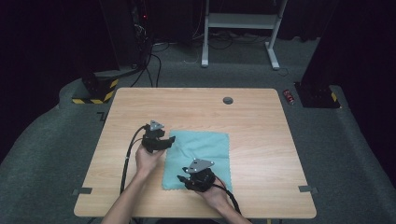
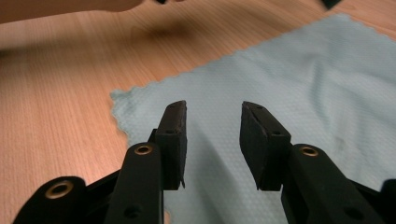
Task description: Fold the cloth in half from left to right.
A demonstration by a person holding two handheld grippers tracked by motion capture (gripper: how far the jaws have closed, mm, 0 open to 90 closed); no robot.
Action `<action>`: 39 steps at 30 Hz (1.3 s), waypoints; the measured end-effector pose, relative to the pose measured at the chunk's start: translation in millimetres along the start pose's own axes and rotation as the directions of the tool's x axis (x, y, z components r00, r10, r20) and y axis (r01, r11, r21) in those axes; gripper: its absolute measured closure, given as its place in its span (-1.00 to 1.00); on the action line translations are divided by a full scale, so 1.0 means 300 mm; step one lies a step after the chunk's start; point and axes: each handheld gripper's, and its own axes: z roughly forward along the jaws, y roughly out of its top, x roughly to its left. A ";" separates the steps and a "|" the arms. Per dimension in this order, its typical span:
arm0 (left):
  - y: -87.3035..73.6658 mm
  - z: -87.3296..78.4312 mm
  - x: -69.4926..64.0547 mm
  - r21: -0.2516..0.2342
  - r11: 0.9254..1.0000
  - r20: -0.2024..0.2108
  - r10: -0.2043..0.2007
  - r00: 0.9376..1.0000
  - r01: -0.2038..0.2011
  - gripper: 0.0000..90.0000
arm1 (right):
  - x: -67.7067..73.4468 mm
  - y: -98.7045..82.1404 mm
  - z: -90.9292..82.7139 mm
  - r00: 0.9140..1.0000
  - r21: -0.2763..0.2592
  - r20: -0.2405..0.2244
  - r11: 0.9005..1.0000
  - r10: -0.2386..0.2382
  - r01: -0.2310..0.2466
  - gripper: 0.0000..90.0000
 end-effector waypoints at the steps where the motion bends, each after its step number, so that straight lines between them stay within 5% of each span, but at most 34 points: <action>1: 0.009 0.012 0.007 0.001 1.000 -0.006 -0.007 1.000 0.007 -0.03 | 0.005 0.003 0.007 1.000 0.001 -0.005 1.000 -0.006 0.006 0.38; 11: 0.034 0.132 0.051 0.074 0.995 -0.048 -0.070 0.996 0.073 0.03 | 0.056 0.029 0.057 0.998 0.007 -0.056 1.000 -0.028 0.029 0.38; 25: 0.042 0.159 0.016 0.103 0.994 -0.070 0.026 0.997 -0.018 0.35 | 0.152 0.042 0.131 0.988 0.048 -0.104 0.992 -0.114 0.120 0.38; 39: 0.060 0.173 0.014 0.108 0.994 -0.063 0.007 0.998 0.000 0.69 | 0.163 0.047 0.139 0.986 0.063 -0.087 0.987 -0.143 0.148 0.69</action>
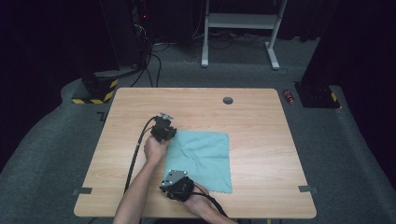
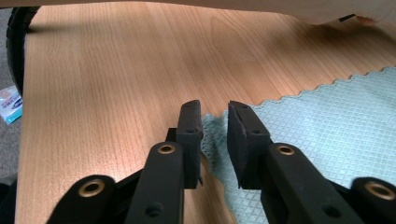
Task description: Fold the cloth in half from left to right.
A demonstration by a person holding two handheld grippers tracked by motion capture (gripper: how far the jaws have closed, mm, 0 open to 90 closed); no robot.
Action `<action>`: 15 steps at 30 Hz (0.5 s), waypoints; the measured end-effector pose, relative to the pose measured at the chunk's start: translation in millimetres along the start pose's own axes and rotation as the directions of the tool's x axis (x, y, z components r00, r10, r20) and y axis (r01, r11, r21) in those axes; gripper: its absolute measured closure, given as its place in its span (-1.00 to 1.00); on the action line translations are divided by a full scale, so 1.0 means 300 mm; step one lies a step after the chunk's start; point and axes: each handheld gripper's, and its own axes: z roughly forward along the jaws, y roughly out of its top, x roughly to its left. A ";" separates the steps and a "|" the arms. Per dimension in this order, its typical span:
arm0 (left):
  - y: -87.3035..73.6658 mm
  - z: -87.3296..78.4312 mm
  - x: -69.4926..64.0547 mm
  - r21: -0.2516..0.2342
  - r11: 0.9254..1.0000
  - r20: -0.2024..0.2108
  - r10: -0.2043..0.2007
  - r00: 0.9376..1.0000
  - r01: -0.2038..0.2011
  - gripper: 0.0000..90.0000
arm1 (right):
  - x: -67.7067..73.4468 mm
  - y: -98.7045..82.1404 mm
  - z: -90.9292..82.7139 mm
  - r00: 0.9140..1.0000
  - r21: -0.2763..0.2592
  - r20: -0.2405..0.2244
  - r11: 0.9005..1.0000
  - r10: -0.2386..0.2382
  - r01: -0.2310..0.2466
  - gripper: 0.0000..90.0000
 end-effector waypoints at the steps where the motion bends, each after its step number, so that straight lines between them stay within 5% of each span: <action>1: 0.001 0.000 0.002 0.004 1.000 -0.012 -0.001 1.000 0.001 0.62 | 0.000 0.000 0.000 1.000 0.000 0.002 1.000 -0.001 0.001 0.69; 4: 0.005 0.000 0.017 0.016 1.000 -0.048 -0.024 0.999 0.025 0.27 | 0.001 -0.001 -0.001 1.000 0.000 0.004 1.000 -0.003 0.003 0.73; 7: 0.005 0.002 0.024 0.017 1.000 -0.050 -0.020 0.999 0.021 0.14 | 0.001 -0.001 -0.002 1.000 0.000 0.004 1.000 -0.003 0.003 0.74; 15: 0.011 0.004 0.008 0.015 1.000 -0.007 0.009 1.000 -0.009 0.57 | 0.001 -0.001 -0.002 1.000 0.002 0.008 1.000 -0.003 0.003 0.79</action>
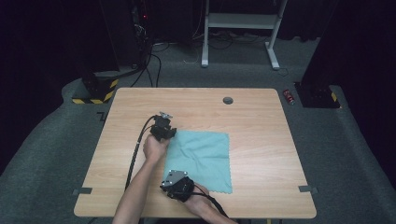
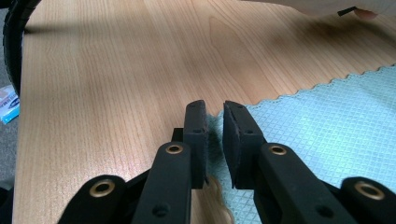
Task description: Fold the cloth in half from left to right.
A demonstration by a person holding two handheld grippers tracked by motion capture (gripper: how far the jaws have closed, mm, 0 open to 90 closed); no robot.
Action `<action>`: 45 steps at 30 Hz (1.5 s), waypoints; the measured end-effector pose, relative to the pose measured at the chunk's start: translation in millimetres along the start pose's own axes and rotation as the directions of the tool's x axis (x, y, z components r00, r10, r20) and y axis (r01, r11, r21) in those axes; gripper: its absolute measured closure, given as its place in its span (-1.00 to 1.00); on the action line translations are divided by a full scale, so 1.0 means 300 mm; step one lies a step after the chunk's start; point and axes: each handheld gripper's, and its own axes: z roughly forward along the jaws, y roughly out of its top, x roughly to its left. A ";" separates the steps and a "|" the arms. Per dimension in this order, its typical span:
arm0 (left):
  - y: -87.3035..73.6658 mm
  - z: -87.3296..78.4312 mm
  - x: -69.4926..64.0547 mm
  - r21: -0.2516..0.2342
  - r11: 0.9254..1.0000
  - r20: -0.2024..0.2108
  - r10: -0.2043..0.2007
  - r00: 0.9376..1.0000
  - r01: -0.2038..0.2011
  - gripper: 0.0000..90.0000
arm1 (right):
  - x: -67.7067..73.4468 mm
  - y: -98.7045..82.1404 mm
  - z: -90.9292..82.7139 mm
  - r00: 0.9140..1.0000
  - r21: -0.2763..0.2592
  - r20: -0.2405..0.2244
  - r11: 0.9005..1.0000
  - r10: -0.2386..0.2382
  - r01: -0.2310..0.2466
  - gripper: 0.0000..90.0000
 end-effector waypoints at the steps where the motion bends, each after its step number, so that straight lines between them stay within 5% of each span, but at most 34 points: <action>1: 0.004 0.001 -0.001 0.006 1.000 0.007 0.001 1.000 -0.001 0.65 | 0.000 0.000 0.000 1.000 0.000 0.002 1.000 0.000 0.000 0.80; 6: 0.018 0.005 -0.006 0.027 1.000 0.028 0.006 1.000 -0.007 0.97 | 0.000 0.000 0.000 1.000 0.000 0.010 1.000 0.002 -0.002 0.91; 10: 0.016 0.005 0.010 0.028 0.999 0.061 -0.026 0.998 0.025 0.99 | 0.000 0.000 -0.002 1.000 0.000 0.011 1.000 -0.003 0.003 0.98; 18: 0.026 -0.025 0.020 -0.003 1.000 0.100 -0.028 0.995 0.029 1.00 | 0.008 -0.007 -0.016 1.000 -0.008 0.010 1.000 -0.005 0.005 1.00; 32: 0.035 -0.051 0.023 -0.034 0.999 0.114 -0.023 0.993 0.027 1.00 | -0.011 -0.017 -0.051 0.999 -0.047 0.016 0.998 0.038 -0.037 1.00; 45: 0.068 -0.082 0.032 -0.051 0.999 0.111 -0.007 0.994 0.012 1.00 | 0.002 0.002 -0.076 0.999 -0.072 0.018 0.997 0.026 -0.025 1.00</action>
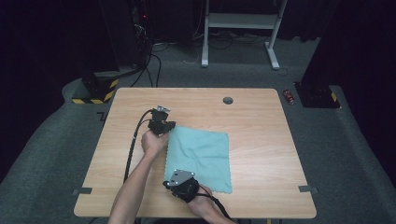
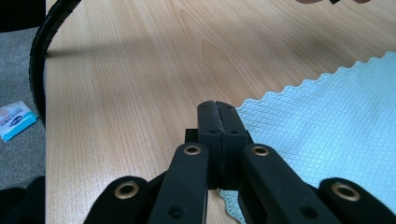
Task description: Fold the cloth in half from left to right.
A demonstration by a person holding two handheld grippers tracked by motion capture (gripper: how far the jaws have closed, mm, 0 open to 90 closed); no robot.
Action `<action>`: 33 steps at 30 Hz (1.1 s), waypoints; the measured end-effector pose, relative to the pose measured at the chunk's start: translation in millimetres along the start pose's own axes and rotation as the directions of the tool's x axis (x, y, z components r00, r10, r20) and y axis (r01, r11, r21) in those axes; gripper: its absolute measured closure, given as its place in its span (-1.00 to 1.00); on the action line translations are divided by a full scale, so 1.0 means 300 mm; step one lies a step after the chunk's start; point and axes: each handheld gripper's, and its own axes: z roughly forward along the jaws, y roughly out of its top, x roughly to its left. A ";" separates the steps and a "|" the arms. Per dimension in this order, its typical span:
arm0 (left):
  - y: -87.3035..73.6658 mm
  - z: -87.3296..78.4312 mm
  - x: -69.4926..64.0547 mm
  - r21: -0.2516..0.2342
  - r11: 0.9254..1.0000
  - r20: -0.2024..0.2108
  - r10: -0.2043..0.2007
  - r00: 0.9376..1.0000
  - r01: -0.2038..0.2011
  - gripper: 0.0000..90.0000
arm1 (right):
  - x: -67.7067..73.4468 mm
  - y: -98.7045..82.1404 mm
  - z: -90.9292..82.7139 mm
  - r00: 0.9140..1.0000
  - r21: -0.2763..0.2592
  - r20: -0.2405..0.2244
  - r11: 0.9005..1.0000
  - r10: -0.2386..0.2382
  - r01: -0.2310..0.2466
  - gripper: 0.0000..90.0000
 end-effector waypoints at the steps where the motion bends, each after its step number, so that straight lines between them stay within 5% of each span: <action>1: 0.000 -0.002 0.003 0.002 1.000 -0.001 -0.001 1.000 0.001 1.00 | 0.000 0.002 -0.001 1.000 -0.002 0.001 1.000 -0.002 0.002 1.00; 24: -0.017 -0.091 0.092 0.018 0.999 -0.052 -0.035 0.998 0.036 1.00 | 0.014 0.065 -0.018 1.000 -0.054 -0.017 0.998 -0.023 0.022 1.00; 33: -0.001 -0.023 0.031 0.028 1.000 -0.030 -0.009 1.000 0.010 1.00 | -0.013 0.013 -0.056 1.000 -0.050 0.011 0.999 0.000 0.001 1.00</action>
